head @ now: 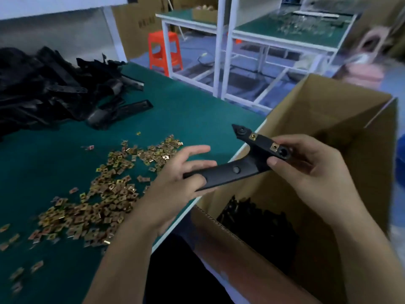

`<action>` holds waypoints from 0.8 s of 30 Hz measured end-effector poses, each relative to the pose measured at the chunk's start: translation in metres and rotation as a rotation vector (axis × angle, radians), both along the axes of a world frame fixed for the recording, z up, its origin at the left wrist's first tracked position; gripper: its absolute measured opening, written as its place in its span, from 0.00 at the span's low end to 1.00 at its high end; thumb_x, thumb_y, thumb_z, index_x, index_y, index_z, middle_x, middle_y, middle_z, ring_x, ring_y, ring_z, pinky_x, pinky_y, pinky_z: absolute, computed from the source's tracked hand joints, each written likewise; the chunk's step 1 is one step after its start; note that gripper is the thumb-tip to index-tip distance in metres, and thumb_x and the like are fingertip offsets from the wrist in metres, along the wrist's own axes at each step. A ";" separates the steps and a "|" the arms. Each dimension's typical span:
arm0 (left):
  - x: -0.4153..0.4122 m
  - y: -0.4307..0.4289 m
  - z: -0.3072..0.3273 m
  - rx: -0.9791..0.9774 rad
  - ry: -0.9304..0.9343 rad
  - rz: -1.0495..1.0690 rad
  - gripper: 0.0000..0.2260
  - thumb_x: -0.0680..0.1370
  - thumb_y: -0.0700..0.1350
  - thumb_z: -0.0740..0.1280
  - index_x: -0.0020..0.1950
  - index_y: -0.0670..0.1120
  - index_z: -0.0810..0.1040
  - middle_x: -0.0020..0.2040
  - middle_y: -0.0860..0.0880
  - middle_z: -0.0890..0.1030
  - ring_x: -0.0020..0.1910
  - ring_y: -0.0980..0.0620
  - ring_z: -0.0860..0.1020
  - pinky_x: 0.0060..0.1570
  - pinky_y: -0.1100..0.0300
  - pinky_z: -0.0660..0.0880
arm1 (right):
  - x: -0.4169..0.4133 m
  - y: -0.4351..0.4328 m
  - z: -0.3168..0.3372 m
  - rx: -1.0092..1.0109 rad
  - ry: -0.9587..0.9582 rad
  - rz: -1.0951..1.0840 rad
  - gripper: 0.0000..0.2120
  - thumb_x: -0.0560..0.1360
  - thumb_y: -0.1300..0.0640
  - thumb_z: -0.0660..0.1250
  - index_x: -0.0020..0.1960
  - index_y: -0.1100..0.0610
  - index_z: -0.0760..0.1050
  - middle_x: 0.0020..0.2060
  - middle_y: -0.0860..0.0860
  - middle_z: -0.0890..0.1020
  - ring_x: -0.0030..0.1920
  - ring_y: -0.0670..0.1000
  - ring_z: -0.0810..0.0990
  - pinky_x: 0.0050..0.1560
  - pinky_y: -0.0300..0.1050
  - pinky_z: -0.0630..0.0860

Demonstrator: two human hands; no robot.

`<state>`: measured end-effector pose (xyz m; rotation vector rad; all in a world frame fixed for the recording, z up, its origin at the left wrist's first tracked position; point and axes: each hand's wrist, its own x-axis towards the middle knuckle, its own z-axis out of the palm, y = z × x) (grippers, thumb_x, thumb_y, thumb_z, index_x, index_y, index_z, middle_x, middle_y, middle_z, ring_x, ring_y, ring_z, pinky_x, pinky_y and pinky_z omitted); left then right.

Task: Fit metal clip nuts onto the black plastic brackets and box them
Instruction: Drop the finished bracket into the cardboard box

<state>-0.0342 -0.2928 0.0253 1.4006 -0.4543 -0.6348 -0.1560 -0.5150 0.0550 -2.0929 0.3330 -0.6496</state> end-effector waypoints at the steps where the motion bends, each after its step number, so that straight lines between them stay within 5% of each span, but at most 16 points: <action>1: -0.002 -0.008 -0.001 0.011 -0.007 -0.010 0.24 0.75 0.32 0.63 0.63 0.56 0.80 0.55 0.51 0.85 0.57 0.51 0.84 0.54 0.54 0.82 | -0.006 -0.005 -0.001 -0.005 0.017 -0.017 0.12 0.72 0.52 0.75 0.55 0.44 0.81 0.51 0.45 0.84 0.55 0.47 0.82 0.57 0.51 0.79; 8: -0.016 -0.051 -0.017 0.095 -0.150 -0.128 0.23 0.73 0.40 0.65 0.63 0.63 0.78 0.61 0.52 0.82 0.60 0.55 0.81 0.61 0.55 0.78 | -0.039 -0.027 -0.016 -0.015 0.179 -0.195 0.09 0.74 0.48 0.73 0.53 0.44 0.79 0.47 0.39 0.82 0.52 0.37 0.79 0.46 0.36 0.71; 13: -0.026 -0.061 -0.036 0.154 -0.266 -0.260 0.25 0.76 0.43 0.69 0.66 0.69 0.75 0.71 0.63 0.74 0.76 0.64 0.62 0.77 0.50 0.59 | -0.048 -0.035 -0.019 -0.079 0.363 -0.294 0.13 0.75 0.43 0.70 0.58 0.42 0.77 0.51 0.39 0.78 0.53 0.37 0.76 0.41 0.34 0.68; 24: -0.029 0.003 -0.032 0.239 -0.317 0.074 0.22 0.83 0.37 0.61 0.58 0.67 0.78 0.61 0.65 0.79 0.65 0.66 0.74 0.62 0.59 0.71 | 0.007 0.045 -0.035 -0.112 0.395 0.033 0.10 0.75 0.47 0.71 0.56 0.40 0.76 0.50 0.38 0.79 0.52 0.37 0.77 0.43 0.29 0.70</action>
